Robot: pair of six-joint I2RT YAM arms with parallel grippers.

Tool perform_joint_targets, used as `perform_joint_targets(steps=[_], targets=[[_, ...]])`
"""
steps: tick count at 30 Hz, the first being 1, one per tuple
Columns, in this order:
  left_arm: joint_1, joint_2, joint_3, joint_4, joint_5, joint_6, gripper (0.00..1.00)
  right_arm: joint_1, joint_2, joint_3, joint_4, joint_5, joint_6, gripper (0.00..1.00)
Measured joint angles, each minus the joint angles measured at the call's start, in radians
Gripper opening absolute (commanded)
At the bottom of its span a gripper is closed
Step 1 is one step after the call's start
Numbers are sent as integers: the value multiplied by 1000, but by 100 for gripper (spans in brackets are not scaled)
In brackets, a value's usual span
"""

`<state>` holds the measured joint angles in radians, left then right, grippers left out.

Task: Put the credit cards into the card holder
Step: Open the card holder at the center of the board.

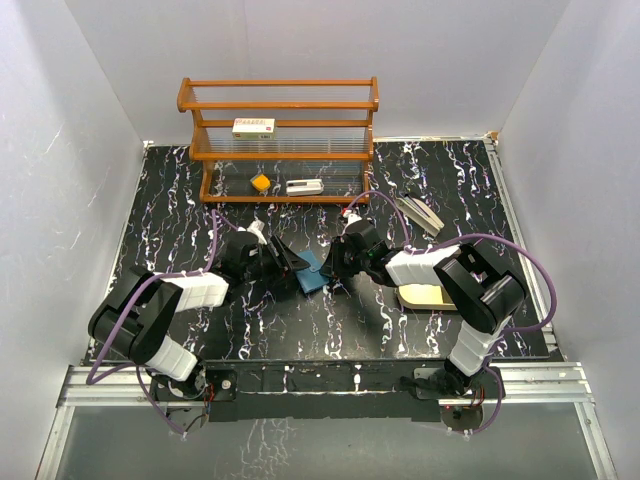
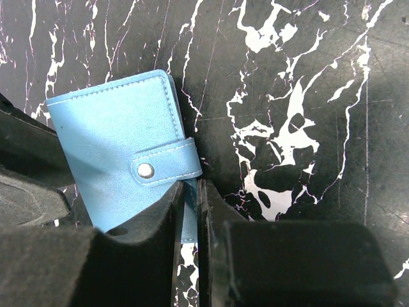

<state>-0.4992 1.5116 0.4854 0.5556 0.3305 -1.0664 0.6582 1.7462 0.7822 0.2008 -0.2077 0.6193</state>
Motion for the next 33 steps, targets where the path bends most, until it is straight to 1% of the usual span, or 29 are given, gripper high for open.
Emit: perform_joint_targets(steps=[5, 6, 16, 20, 24, 30, 33], targets=[[0, 0, -12, 19, 19, 5, 46, 0, -1, -1, 2, 0, 0, 12], [0, 0, -12, 19, 21, 10, 44, 0, -2, -2, 2, 2, 0, 12], [-1, 0, -13, 24, 39, 29, 14, 1, -27, -20, -17, 6, -8, 14], [-3, 0, -16, 16, 48, 40, 1, 7, -56, -20, -74, 13, -16, 19], [-7, 0, -16, 3, 64, 54, 0, 10, -102, -19, -171, 28, -25, 27], [-7, -17, -16, -69, 83, 76, 0, 12, -207, -17, -391, 87, -48, 31], [-9, -37, -16, -103, 94, 82, 0, 14, -257, -7, -457, 89, -42, 33]])
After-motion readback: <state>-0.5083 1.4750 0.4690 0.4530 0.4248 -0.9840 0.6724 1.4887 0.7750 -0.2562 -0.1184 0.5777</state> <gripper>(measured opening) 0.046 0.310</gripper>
